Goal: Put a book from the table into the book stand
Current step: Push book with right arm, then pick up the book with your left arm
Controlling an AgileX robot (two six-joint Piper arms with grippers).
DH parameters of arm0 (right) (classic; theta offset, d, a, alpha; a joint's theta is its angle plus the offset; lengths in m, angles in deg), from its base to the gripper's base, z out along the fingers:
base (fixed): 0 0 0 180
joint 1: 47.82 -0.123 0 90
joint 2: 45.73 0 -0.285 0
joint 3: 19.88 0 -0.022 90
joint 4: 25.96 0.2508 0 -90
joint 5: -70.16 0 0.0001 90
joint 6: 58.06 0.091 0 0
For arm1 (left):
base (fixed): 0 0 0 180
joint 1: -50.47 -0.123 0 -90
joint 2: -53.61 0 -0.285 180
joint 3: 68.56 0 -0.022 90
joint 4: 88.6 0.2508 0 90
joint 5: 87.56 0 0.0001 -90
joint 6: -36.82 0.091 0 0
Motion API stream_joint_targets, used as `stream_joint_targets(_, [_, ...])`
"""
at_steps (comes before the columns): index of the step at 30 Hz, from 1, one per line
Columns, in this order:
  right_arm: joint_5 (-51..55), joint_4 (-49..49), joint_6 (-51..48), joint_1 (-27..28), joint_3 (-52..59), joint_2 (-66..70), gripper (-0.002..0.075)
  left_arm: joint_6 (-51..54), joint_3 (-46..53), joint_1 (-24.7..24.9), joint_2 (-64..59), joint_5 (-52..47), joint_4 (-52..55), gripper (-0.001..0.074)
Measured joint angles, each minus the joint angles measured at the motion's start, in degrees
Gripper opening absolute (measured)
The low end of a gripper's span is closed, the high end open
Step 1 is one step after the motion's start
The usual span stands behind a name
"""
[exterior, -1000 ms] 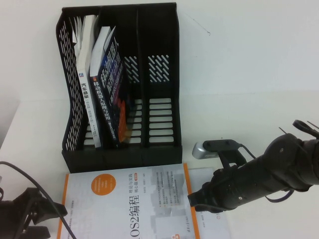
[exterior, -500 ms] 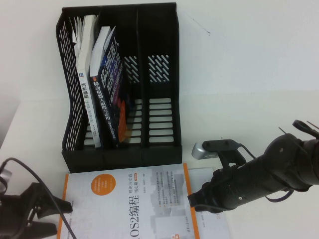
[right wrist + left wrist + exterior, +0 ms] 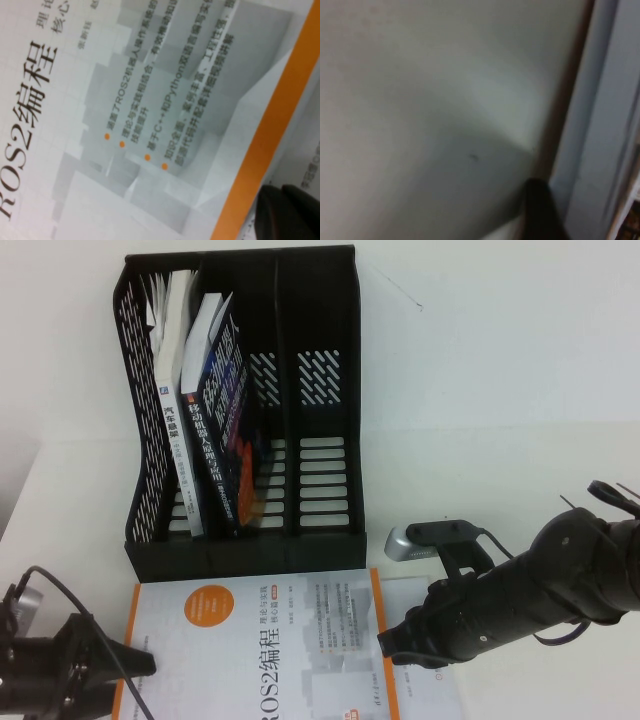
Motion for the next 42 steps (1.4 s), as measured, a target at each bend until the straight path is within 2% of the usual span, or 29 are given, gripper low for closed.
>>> stream_joint_targets(6, [0.0,0.0,-0.26,0.0,0.0,0.0,0.0002,2.03,0.0,-0.11,-1.84,0.0,-1.08,0.0223])
stream_joint_targets(13, [-0.33,-0.95,-0.26,0.0,0.0,-0.41,0.0002,2.73,0.0,-0.11,-2.05,-0.67,-1.59,0.0216])
stream_joint_targets(18, [-0.78,-9.22,3.62,-0.24,0.2,-2.6,0.0003,2.4,0.0,-0.11,0.83,-3.82,-2.18,0.0184])
stream_joint_targets(26, [3.11,-27.85,17.64,-0.47,0.2,-12.75,0.0004,-1.68,0.0,0.44,19.19,-7.6,0.73,0.0161])
stream_joint_targets(34, [12.33,-45.43,30.21,-0.56,0.2,-22.51,0.0004,-7.95,0.2,0.84,36.23,-8.63,3.55,0.0161])
stream_joint_targets(36, [13.92,-48.63,33.62,-0.56,0.2,-24.44,0.0004,-9.95,0.32,1.65,39.31,-8.85,3.38,0.0149])
stream_joint_targets(37, [14.55,-49.66,35.06,-0.56,0.2,-25.36,0.0004,-11.04,0.32,2.06,40.94,-9.28,2.85,0.0115])
stream_joint_targets(42, [15.77,-51.08,38.54,-0.56,0.2,-27.62,0.0004,-16.69,-1.39,3.23,47.56,-10.55,1.83,0.0113])
